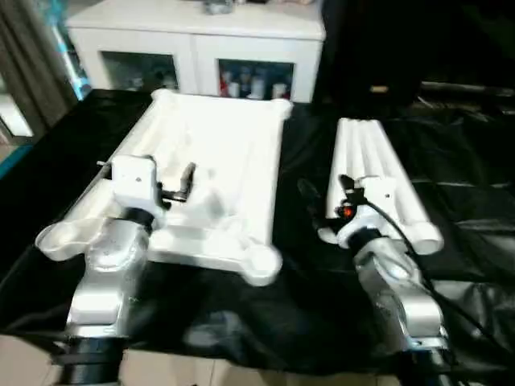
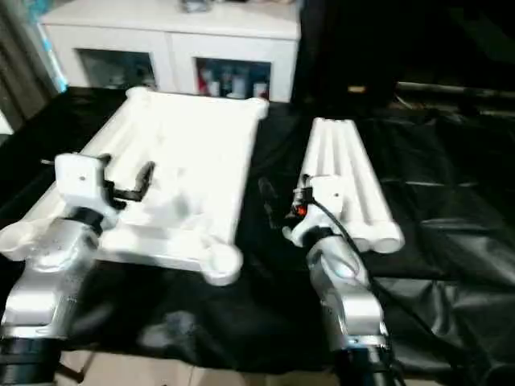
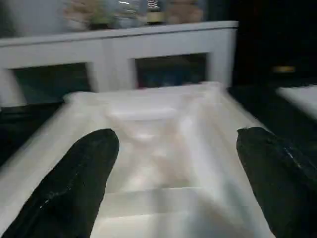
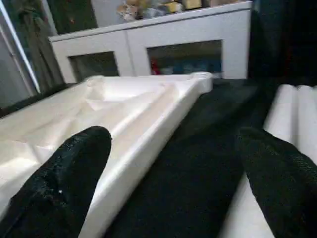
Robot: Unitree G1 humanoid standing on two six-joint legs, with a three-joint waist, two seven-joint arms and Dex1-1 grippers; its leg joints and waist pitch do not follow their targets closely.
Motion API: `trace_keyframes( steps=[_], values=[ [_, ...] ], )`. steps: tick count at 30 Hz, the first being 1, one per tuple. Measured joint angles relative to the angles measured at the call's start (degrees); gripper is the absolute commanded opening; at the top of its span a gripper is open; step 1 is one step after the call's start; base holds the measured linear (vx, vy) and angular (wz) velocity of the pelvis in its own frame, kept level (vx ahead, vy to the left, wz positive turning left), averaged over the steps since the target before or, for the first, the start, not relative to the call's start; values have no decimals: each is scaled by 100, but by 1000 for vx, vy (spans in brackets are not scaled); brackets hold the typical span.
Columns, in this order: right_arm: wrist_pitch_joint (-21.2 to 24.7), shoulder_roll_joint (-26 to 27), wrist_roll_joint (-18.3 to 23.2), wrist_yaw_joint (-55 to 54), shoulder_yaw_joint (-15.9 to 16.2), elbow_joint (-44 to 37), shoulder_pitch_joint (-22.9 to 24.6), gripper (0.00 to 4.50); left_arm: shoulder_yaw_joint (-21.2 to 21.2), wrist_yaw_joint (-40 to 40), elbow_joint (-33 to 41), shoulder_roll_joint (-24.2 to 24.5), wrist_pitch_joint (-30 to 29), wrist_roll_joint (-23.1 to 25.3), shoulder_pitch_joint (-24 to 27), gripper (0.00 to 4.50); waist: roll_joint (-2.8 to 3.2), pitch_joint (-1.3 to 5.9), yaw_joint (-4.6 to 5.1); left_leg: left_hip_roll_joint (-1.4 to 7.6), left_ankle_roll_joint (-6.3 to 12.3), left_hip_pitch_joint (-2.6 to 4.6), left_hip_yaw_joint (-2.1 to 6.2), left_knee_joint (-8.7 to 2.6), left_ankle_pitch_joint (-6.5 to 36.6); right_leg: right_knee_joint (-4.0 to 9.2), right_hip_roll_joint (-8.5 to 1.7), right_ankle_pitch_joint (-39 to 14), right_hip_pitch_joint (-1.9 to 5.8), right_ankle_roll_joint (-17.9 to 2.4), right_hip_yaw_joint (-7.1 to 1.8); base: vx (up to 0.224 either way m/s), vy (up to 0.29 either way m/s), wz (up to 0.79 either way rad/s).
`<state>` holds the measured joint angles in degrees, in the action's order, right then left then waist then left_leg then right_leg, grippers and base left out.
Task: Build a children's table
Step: Move to table
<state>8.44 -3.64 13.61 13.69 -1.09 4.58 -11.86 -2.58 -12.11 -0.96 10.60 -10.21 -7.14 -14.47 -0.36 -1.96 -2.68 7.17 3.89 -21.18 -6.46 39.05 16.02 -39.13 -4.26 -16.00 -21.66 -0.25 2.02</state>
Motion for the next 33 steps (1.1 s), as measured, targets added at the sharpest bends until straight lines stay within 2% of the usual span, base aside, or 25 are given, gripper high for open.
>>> trace_keyframes(
  steps=[1, 2, 3, 4, 5, 7, 10, 13, 14, 17, 19, 21, 23, 26, 28, 33],
  values=[
    [-3, -38, -30, 3, -62, -2, -12, 443, 40, -78, 13, 4, 0, -45, -1, 434, 16, 9, -31, 9, -88, -12, 4, -63, -53, 54, 52, 10, 57, -17, 34, 37, -83, -1],
    [-15, -73, -33, 38, -58, -3, -23, 443, 42, -220, 60, 37, 0, -122, 1, 434, 65, 27, -49, 53, -320, -19, 16, -175, -183, 66, 120, 8, 77, -26, 71, 48, -58, -8],
    [-16, -81, -43, 75, -30, -4, -33, 443, 40, -348, 124, 92, 2, -195, 20, 434, 63, 30, -67, 107, -593, -17, 38, -211, -230, 70, 149, 11, 77, -34, 91, 50, -15, -4],
    [-16, -109, -61, 134, 33, -4, -63, 443, 45, -534, 166, 157, 2, -282, 42, 434, 63, 29, -60, 124, -673, -40, 37, -219, -256, 98, 150, 35, 67, -11, 101, 50, -15, -4],
    [-16, -127, -74, 170, 85, -4, -86, 443, 68, -698, 198, 199, 0, -339, 70, 434, 65, 29, -58, 125, -685, -24, 22, -220, -263, 107, 143, 69, 49, 17, 95, 65, 18, -1],
    [19, -245, -51, 437, 271, -27, -112, 443, 290, -1273, 267, 454, -15, -490, 129, 434, 59, 28, -84, 117, -685, -39, -15, -219, -264, 114, 127, 86, 32, 37, 74, 0, 0, 0],
    [279, -913, 110, 1279, 403, -304, -116, 443, 692, -2393, 438, 1045, -184, -708, 144, 434, 62, 23, -120, 119, -643, -43, -77, -221, -249, 125, 92, 77, 33, 20, 61, 0, 0, 0],
    [485, -1377, 234, 1996, 435, -464, -127, 443, 857, -3009, 407, 1178, -43, -735, 34, 434, 77, 10, -93, 156, -652, 7, -156, -235, -247, 172, 85, 114, 86, -6, 54, 0, 0, 0],
    [518, -1521, 254, 2221, 516, -481, -130, 445, 927, -3270, 400, 1222, -14, -816, -46, 416, 80, 8, -79, 170, -649, 11, -179, -236, -255, 179, 85, 128, 90, -6, 54, 0, 0, 0],
    [638, -1992, 273, 2864, 709, -510, -133, 446, 1214, -4056, 342, 1470, 59, -922, -319, 405, 82, 3, -47, 183, -648, 23, -225, -254, -261, 201, 85, 168, 88, -4, 31, 0, 0, 0],
    [677, -2321, 271, 3257, 856, -541, -139, 446, 1555, -4561, 89, 1845, 208, -738, -542, 378, 78, 0, -24, 190, -647, 26, -239, -269, -282, 202, 87, 180, 81, 0, 28, 0, 0, 0],
    [727, -2438, 271, 3453, 890, -589, -140, 446, 1726, -4850, -118, 2015, 295, -575, -617, 365, 77, 0, 18, 196, -650, 25, -246, -279, -293, 201, 88, 183, 79, 1, 27, 0, 0, 0],
    [863, -2603, 275, 3748, 1041, -685, -140, 446, 2011, -5346, -381, 2238, 308, -389, -714, 334, 79, -1, 45, 209, -653, 26, -252, -283, -298, 202, 93, 182, 73, 1, 31, 0, 0, 0],
    [1094, -2812, 315, 4132, 1203, -737, -134, 446, 2331, -5921, -978, 2504, 316, -85, -987, 322, 83, -6, 53, 216, -647, 20, -265, -296, -327, 207, 96, 182, 62, 1, 33, 0, 0, 0],
    [1227, -2895, 419, 4338, 1298, -856, -134, 446, 2407, -6094, -1438, 2567, 478, 117, -1249, 303, 81, -8, 41, 217, -619, 18, -270, -302, -344, 210, 94, 182, 59, 0, 33, 0, 0, 0],
    [1439, -3041, 537, 4637, 1417, -1064, -136, 446, 2523, -6360, -2048, 2576, 822, 263, -1675, 273, 82, -9, 1, 226, -619, 20, -300, -310, -344, 216, 88, 181, 58, -2, 30, 0, 0, 0]
  ],
)
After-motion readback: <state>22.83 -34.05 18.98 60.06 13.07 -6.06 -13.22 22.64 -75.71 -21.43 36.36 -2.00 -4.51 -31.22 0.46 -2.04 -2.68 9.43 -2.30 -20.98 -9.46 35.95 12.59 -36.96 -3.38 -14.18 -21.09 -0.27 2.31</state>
